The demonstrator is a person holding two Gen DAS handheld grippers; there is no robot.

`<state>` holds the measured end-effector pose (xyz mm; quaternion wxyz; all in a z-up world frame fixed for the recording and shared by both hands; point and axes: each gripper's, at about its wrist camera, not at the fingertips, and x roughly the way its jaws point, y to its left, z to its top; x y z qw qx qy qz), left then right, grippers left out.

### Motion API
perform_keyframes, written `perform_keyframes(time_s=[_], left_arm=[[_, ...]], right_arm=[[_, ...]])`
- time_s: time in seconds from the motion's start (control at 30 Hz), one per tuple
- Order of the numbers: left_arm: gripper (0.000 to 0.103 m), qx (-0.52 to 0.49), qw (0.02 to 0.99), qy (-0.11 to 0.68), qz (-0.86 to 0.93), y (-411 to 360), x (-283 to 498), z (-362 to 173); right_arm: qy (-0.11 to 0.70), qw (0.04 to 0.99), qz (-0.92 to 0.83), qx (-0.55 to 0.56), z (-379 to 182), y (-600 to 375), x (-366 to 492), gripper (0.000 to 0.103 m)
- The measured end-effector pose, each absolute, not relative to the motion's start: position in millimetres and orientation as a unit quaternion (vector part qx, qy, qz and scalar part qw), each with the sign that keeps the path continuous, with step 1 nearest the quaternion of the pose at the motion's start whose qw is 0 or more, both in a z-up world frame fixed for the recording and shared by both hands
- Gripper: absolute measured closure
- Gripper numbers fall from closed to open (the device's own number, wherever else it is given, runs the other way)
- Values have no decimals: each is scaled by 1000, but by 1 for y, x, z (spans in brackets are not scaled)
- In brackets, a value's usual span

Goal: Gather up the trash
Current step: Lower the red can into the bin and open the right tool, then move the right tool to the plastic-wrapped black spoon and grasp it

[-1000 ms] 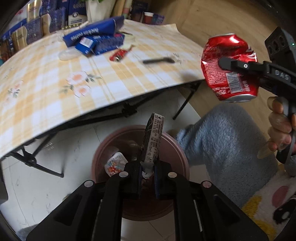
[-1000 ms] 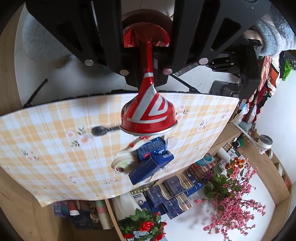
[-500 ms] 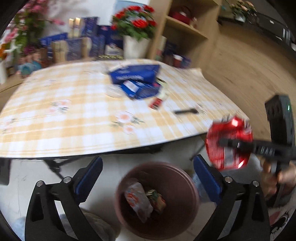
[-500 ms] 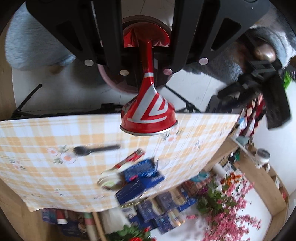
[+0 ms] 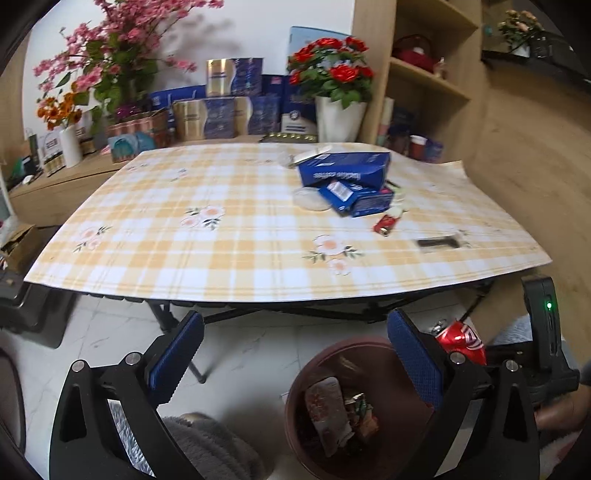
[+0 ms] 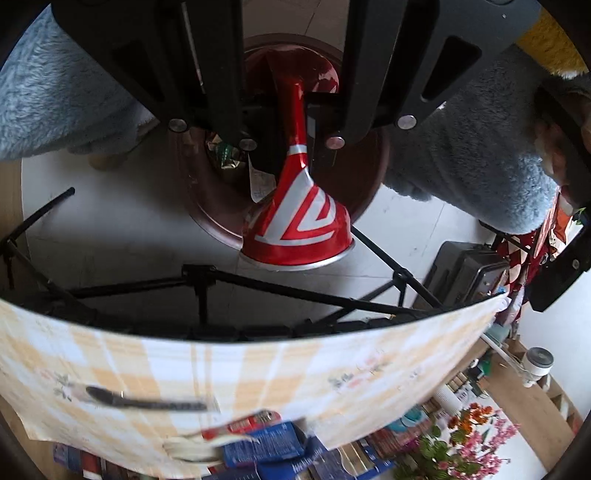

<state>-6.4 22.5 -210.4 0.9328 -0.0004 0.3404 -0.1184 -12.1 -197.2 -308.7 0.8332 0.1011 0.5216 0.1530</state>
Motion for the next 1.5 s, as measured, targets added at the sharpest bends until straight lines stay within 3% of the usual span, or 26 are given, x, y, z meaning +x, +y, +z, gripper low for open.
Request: perform_keyframes(time_s=[0.47,0.57,0.67,0.7,0.73,0.77,0.83,0.93,1.5], left_arm=[[6,-9,926,361,-110,24,-2,-218],[6,-22,926,361,-108,29,-1,-218],[6,-38,925,363,-105,33,0,-218],[6,-41,925,363,-105,35,0,-218],[6,-44,925,364,-104,35,0,-218],[6,-46,925,363,-103,36,0,-218],[6,-51,925,362,-103,38,0,-217],[6,-55,926,360,-101,40,0,-216],[6,-56,928,352,-106,36,4,-209]], right_arm=[[548,818,137,106,-323,-200,-11,92],[550,817,137,109,-323,-201,-11,87],[544,821,130,110,-321,-204,-12,62],[538,826,127,111,-319,-204,-12,45],[534,829,127,111,-317,-205,-13,35],[528,832,126,111,-315,-205,-13,33],[522,836,126,113,-312,-205,-14,16],[511,844,118,108,-308,-207,-14,8],[420,894,62,146,-242,-262,-2,6]])
